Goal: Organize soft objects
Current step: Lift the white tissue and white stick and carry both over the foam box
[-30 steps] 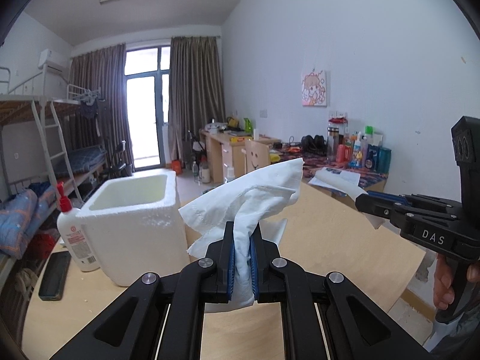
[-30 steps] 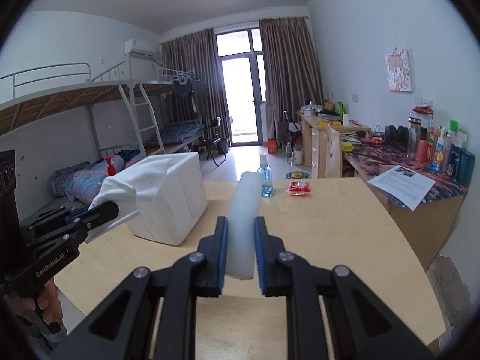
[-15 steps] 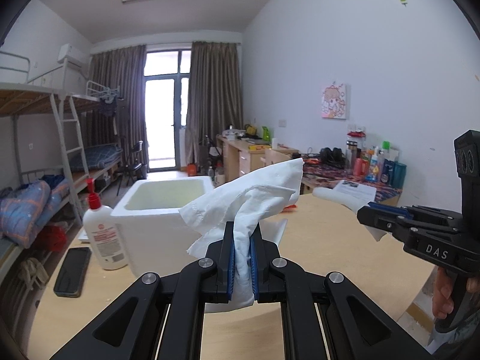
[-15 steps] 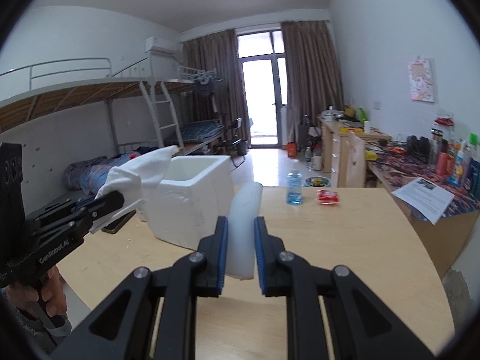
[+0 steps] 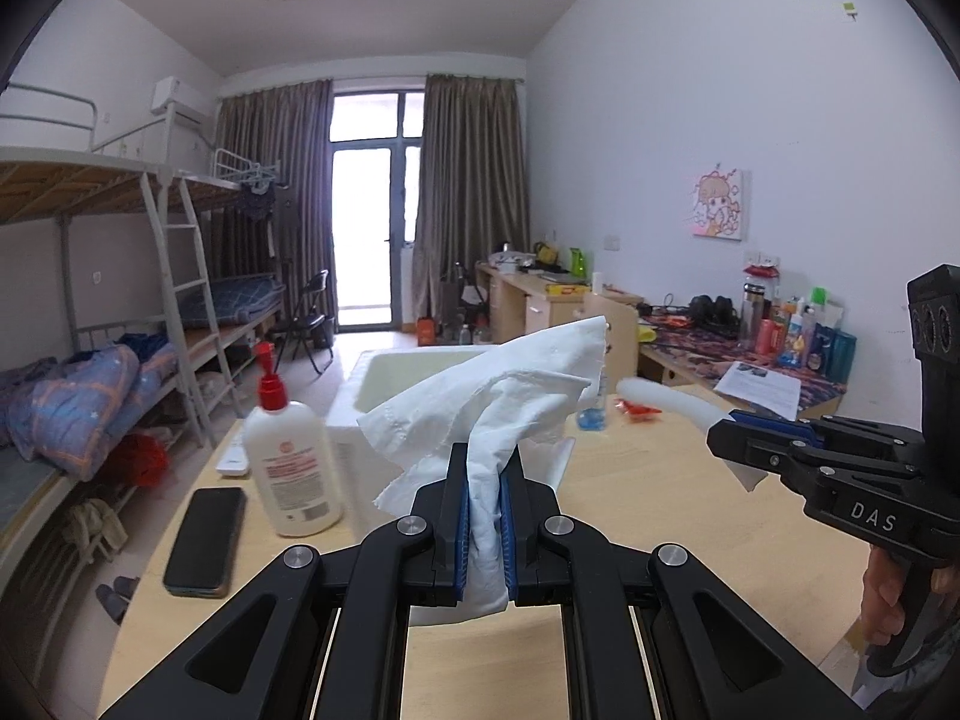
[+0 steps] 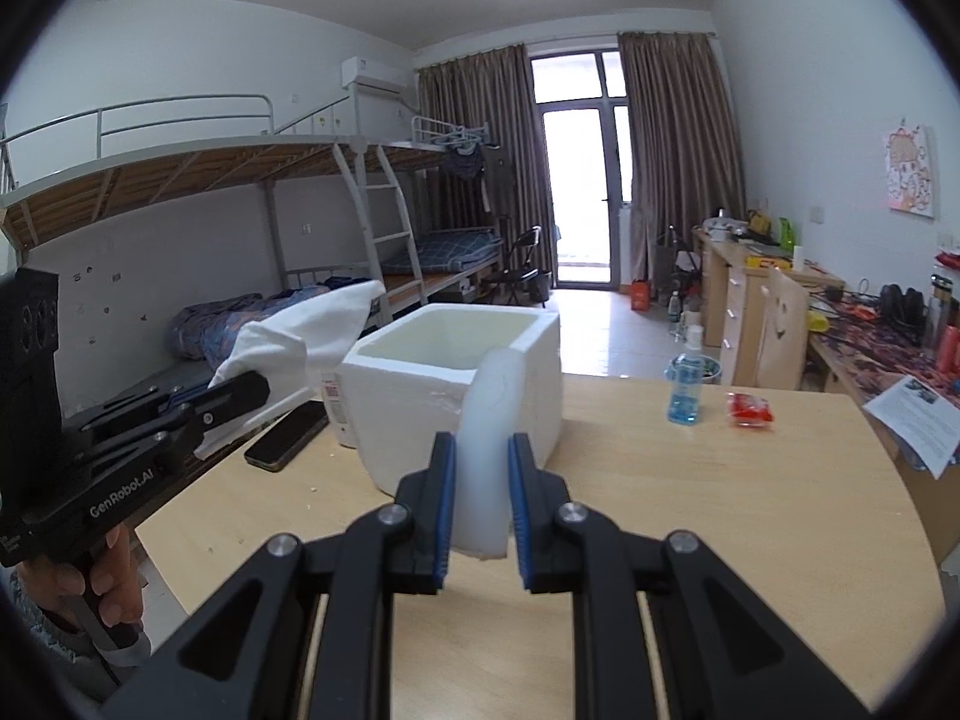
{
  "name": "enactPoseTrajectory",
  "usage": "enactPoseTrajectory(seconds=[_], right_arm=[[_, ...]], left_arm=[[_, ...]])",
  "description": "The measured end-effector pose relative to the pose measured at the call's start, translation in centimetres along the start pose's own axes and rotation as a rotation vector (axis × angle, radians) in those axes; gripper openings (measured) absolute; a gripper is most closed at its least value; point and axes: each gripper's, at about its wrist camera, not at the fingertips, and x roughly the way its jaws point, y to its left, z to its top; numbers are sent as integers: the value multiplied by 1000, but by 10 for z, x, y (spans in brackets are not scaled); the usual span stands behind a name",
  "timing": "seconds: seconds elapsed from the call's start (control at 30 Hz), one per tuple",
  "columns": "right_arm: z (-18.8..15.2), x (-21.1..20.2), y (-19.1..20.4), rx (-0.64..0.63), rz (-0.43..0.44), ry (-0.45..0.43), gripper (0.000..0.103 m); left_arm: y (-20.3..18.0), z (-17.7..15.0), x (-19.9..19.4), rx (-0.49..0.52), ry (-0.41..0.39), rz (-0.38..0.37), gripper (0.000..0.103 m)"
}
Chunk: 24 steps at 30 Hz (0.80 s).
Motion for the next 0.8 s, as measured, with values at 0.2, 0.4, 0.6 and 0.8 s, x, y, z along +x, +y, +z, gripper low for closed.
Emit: enactPoseTrajectory(seconds=[0.2, 0.4, 0.6, 0.8], right_arm=[[4, 17, 20, -3, 14, 5, 20], [8, 27, 43, -2, -2, 7, 21], [12, 27, 61, -1, -45, -3, 21], [16, 31, 71, 2, -74, -2, 21]], left_arm=[[25, -3, -1, -9, 10, -6, 9], [41, 1, 1, -8, 6, -55, 9], [61, 5, 4, -16, 7, -98, 9], [72, 7, 7, -14, 13, -125, 9]])
